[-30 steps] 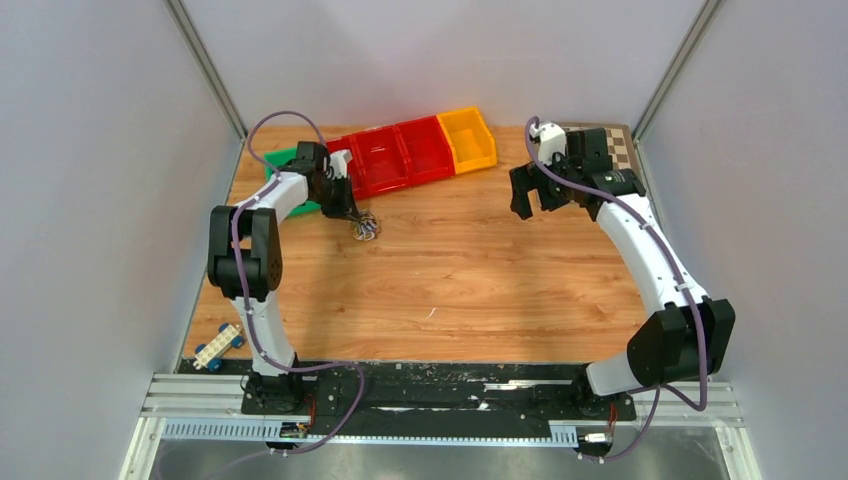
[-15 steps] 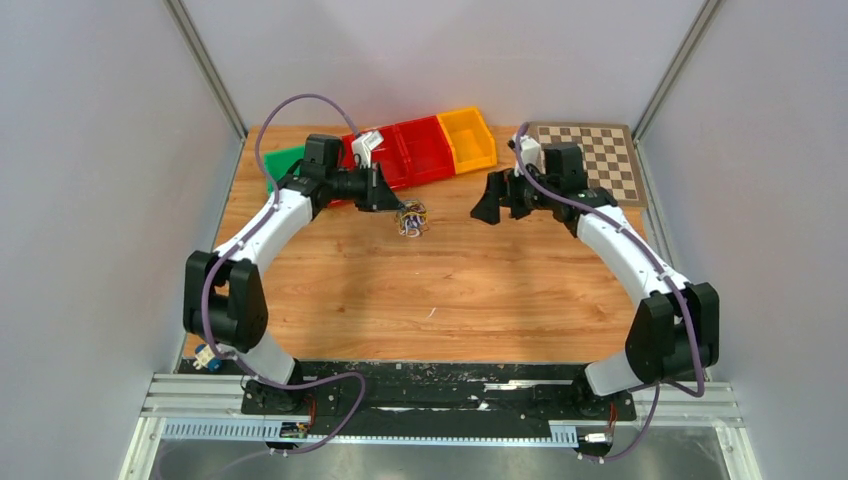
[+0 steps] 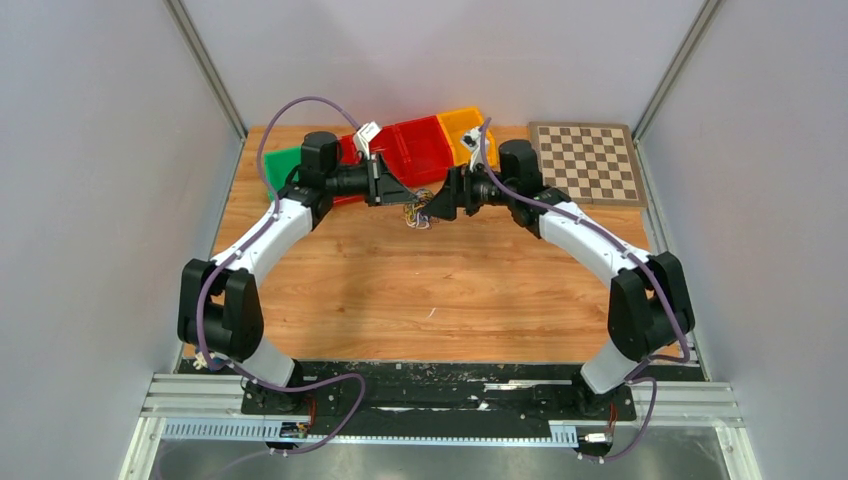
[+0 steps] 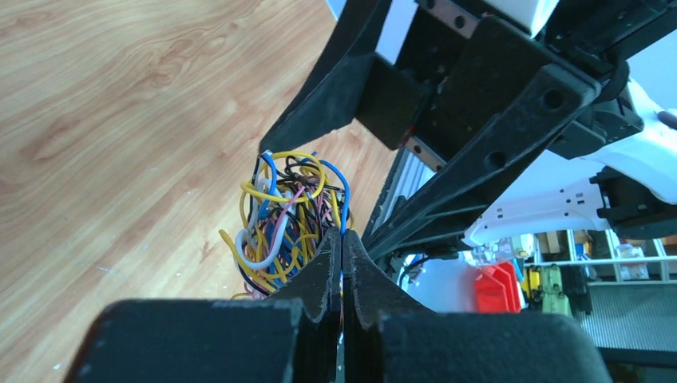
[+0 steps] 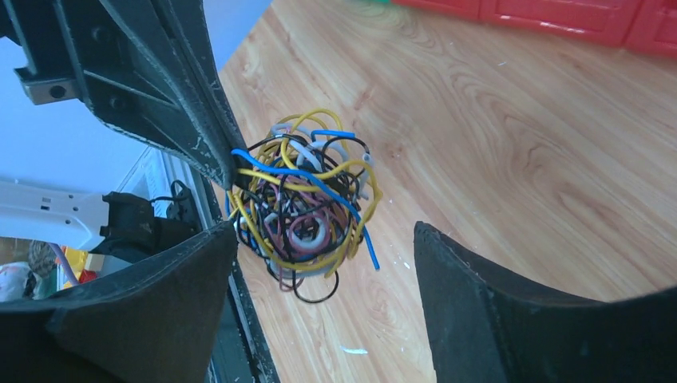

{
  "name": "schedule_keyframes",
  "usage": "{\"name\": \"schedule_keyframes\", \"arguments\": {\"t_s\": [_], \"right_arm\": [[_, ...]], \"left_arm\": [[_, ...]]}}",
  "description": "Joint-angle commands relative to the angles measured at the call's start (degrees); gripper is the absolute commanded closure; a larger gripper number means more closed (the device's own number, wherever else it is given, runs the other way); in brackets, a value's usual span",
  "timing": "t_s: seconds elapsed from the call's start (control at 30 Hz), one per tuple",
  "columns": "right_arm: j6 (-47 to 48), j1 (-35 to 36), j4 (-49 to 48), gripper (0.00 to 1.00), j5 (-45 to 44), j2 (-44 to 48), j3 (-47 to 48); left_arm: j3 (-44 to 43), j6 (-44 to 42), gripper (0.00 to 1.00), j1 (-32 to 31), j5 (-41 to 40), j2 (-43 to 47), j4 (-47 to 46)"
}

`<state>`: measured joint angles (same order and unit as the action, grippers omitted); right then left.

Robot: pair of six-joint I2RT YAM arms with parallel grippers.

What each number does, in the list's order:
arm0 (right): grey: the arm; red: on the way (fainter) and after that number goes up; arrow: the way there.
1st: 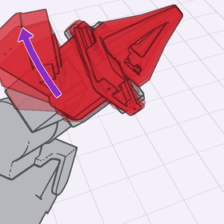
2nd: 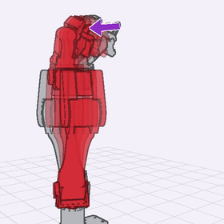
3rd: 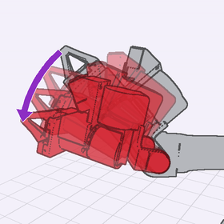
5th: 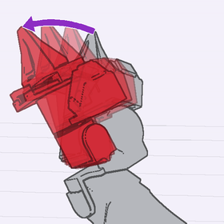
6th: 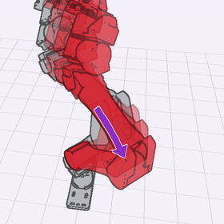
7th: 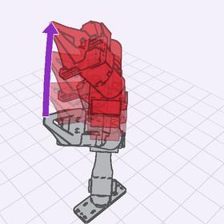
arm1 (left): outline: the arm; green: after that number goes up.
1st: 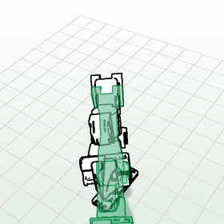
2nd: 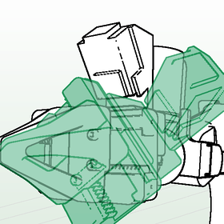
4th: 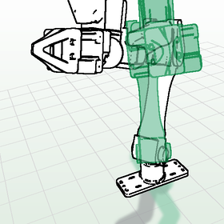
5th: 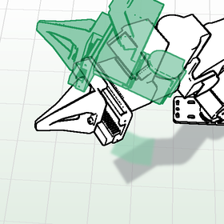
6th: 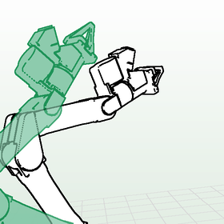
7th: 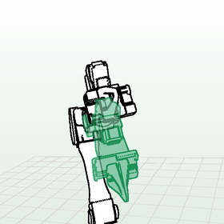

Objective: Untangle the cables

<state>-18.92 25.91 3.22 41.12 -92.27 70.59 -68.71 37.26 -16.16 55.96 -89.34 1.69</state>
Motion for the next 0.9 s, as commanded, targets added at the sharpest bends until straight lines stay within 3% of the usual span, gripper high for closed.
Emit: {"name": "schedule_keyframes", "arguments": {"t_s": [0.0,0.13,0.23,0.4,0.53,0.87], "right_arm": [[-1.80,1.18,-4.89,0.25,0.75,-1.62,2.10],[-2.66,1.33,-5.95,0.55,1.72,-2.42,2.29],[-1.05,1.35,-4.56,0.98,1.13,-1.74,2.58],[9.61,-0.60,7.61,1.00,-10.80,1.13,1.26],[16.26,-6.00,13.02,1.00,-17.27,4.45,-3.44],[29.86,-20.53,23.96,1.00,-22.49,9.71,-9.18]], "left_arm": [[1.35,4.67,1.00,-0.48,2.38,3.73,-6.62],[2.46,7.61,1.00,-0.49,3.33,4.80,-9.40],[2.18,7.21,1.00,-0.27,3.34,5.75,-8.40],[-0.25,0.74,1.00,2.21,1.38,8.83,0.65],[-2.87,-7.68,1.00,6.32,-3.54,12.64,13.41],[-4.42,-21.88,1.00,21.37,-13.85,17.63,31.20]]}}
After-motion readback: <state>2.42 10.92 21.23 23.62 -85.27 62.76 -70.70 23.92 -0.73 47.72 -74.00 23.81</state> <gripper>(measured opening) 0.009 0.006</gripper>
